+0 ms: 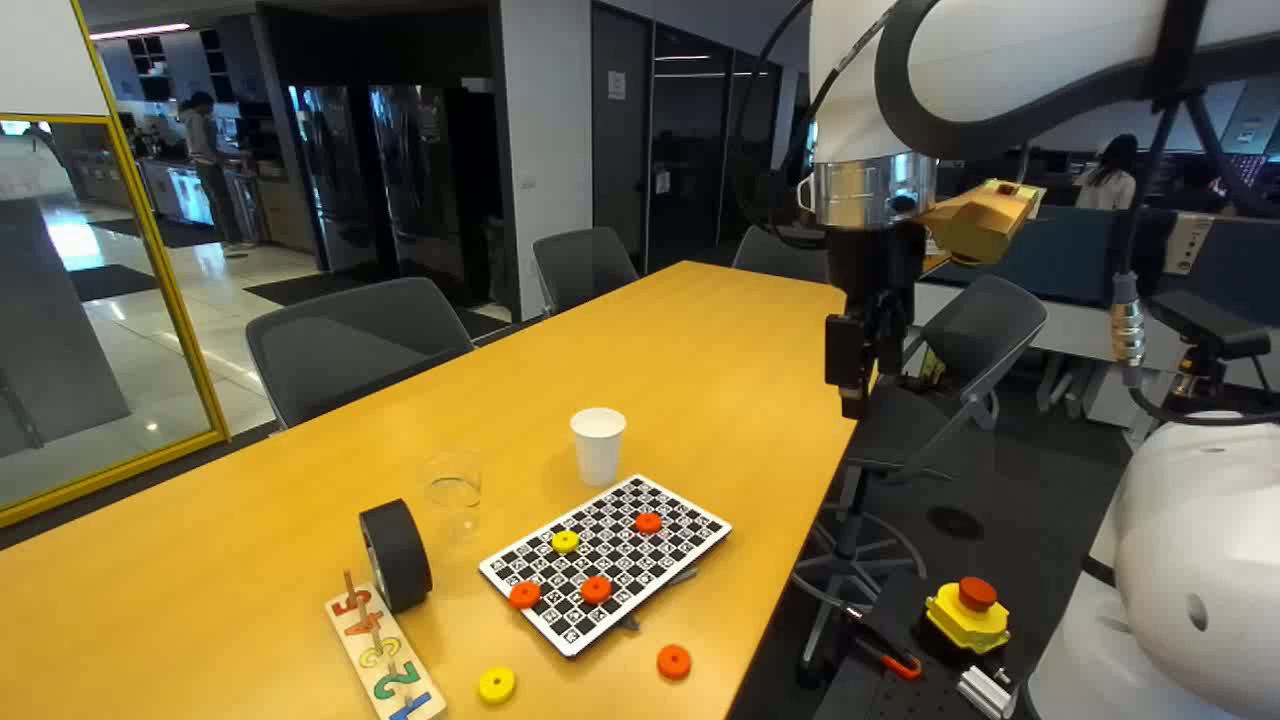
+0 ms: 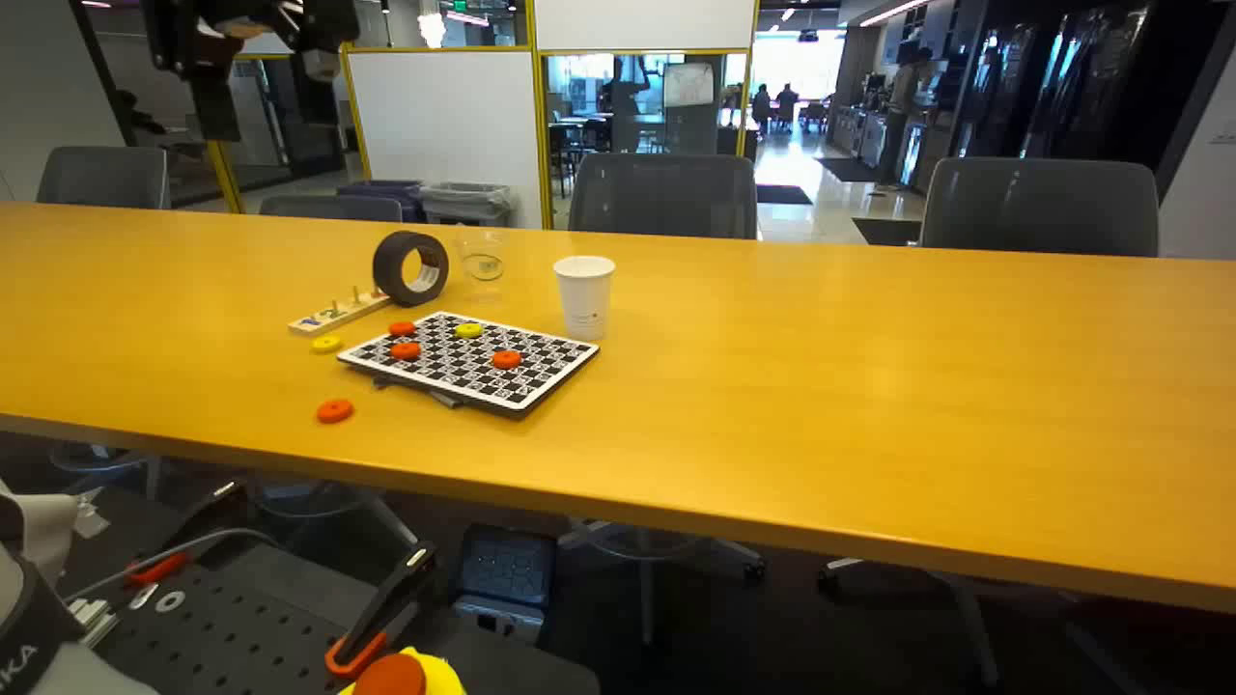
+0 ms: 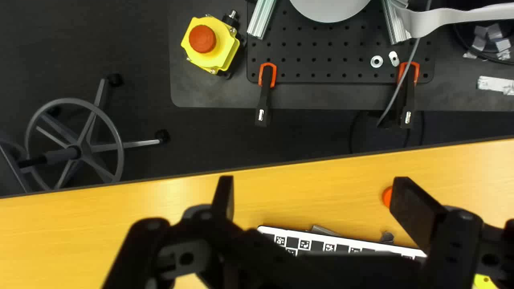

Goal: Place the rings inside the clear cup

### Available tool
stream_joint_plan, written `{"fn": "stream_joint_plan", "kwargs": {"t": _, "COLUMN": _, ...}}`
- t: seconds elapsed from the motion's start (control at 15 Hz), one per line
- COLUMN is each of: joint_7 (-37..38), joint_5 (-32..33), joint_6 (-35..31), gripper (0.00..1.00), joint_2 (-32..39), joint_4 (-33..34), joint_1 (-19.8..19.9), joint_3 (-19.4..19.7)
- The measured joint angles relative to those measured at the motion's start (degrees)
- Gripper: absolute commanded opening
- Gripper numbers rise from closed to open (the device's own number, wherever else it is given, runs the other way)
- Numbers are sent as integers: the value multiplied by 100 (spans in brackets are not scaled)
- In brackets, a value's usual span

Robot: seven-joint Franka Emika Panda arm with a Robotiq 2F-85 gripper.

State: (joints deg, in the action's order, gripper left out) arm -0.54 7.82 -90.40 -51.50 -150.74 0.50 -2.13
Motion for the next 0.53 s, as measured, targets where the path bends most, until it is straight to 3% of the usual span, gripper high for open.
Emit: {"fn": "stream_joint_plan", "kwargs": {"t": 0.53, "joint_7": 2, "joint_5": 0, "joint_6": 0, "gripper": 100, "joint_2": -18, "joint_4": 50, "joint_1": -1, "joint_3": 2}}
